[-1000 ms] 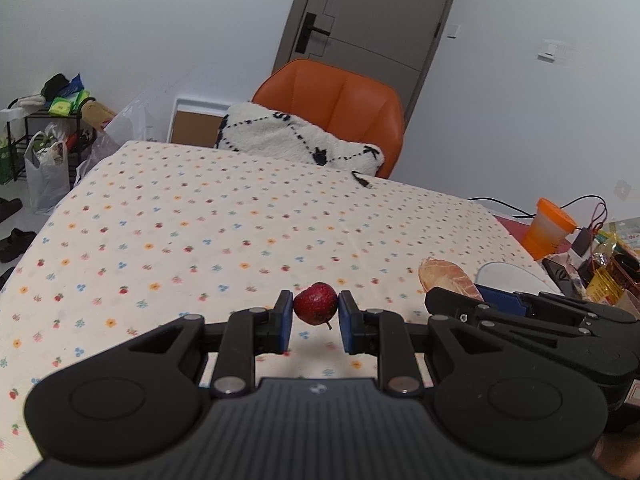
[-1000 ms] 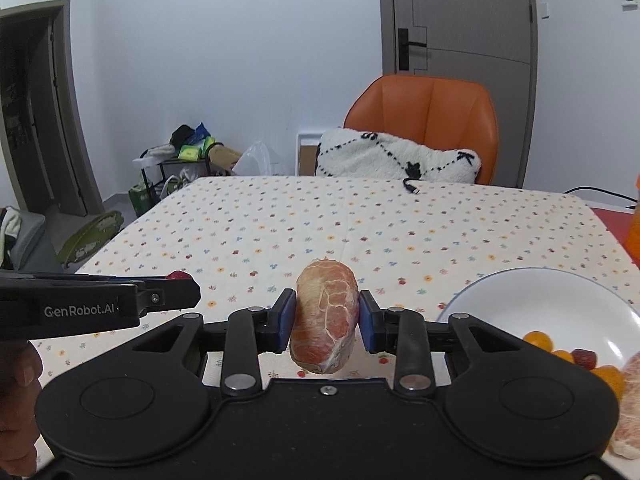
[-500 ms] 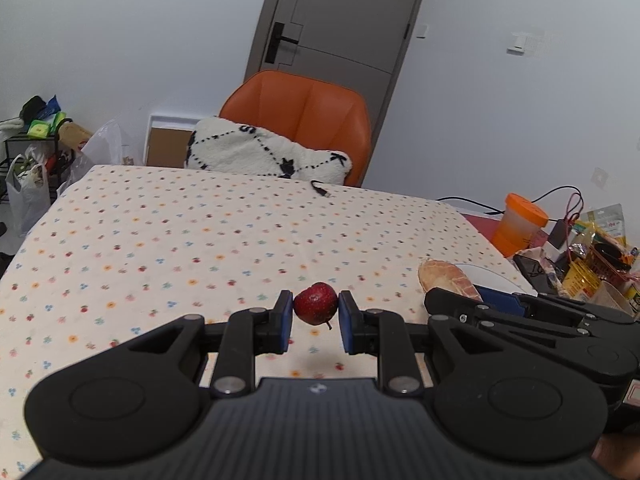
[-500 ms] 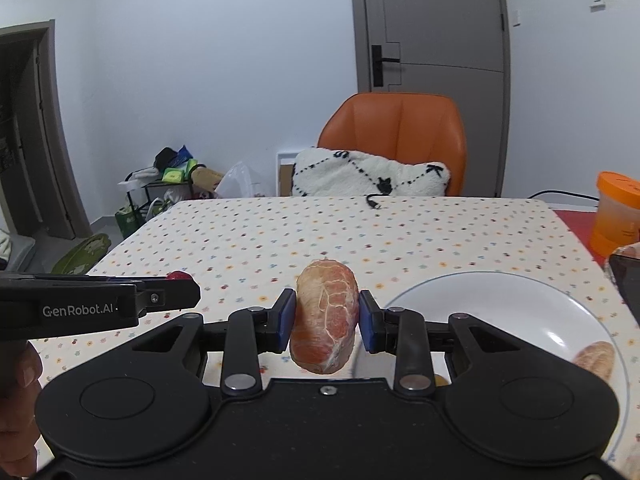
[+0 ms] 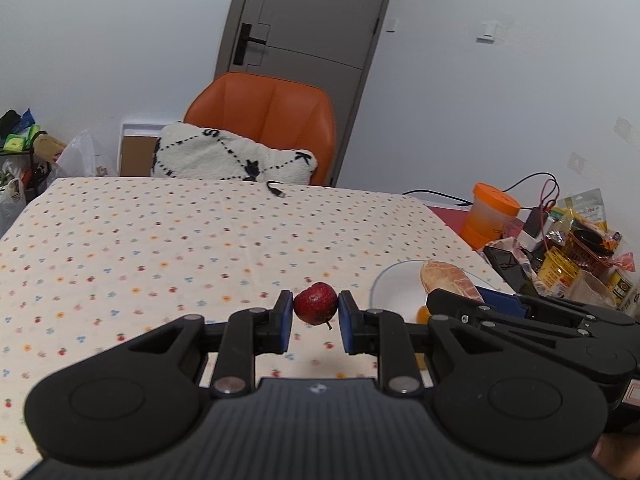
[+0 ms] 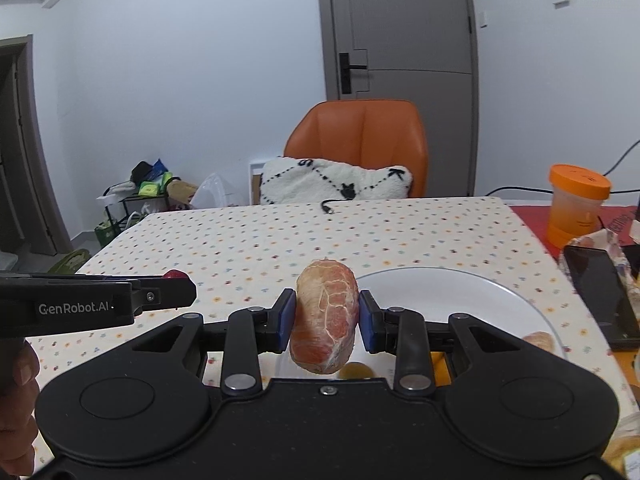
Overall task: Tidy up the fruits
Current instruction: 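Carry the plum in the left tool while the right tool carries the pomelo segment to the bowl, then open the left tool to drop the plum while the right tool releases the pomelo segment into the bowl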
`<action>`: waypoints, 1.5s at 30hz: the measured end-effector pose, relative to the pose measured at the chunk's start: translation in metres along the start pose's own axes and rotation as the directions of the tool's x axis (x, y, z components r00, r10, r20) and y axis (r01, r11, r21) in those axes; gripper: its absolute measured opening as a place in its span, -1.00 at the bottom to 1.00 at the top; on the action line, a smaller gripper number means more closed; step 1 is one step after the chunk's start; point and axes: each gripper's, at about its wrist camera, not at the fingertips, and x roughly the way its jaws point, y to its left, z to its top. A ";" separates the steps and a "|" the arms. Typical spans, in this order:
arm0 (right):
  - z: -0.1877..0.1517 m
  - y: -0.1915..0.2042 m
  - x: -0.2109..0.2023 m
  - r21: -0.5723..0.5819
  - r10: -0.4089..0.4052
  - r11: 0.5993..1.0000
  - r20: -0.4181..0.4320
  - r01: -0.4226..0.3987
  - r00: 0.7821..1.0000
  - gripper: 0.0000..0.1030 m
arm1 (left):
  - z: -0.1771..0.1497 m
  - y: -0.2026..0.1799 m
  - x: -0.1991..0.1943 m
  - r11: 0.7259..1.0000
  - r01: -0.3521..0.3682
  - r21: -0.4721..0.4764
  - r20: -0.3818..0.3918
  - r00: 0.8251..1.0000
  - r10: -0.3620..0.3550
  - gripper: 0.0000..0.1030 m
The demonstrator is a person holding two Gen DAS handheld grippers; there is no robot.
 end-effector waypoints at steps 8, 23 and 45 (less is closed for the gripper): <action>-0.004 -0.028 -0.007 0.034 -0.043 0.998 0.006 0.043 0.999 -0.39 | 0.000 -0.024 0.013 0.999 0.034 0.024 -0.011 0.999 -0.034 -0.56; -0.011 -0.071 -0.005 0.083 -0.108 0.991 -0.010 0.108 0.994 -0.39 | -0.007 -0.050 0.044 0.996 0.077 0.048 -0.064 0.995 -0.074 -0.56; -0.008 -0.064 0.016 0.080 -0.064 0.995 -0.032 0.066 0.997 -0.39 | 0.000 -0.038 0.054 0.999 0.050 0.010 -0.074 0.996 -0.049 -0.48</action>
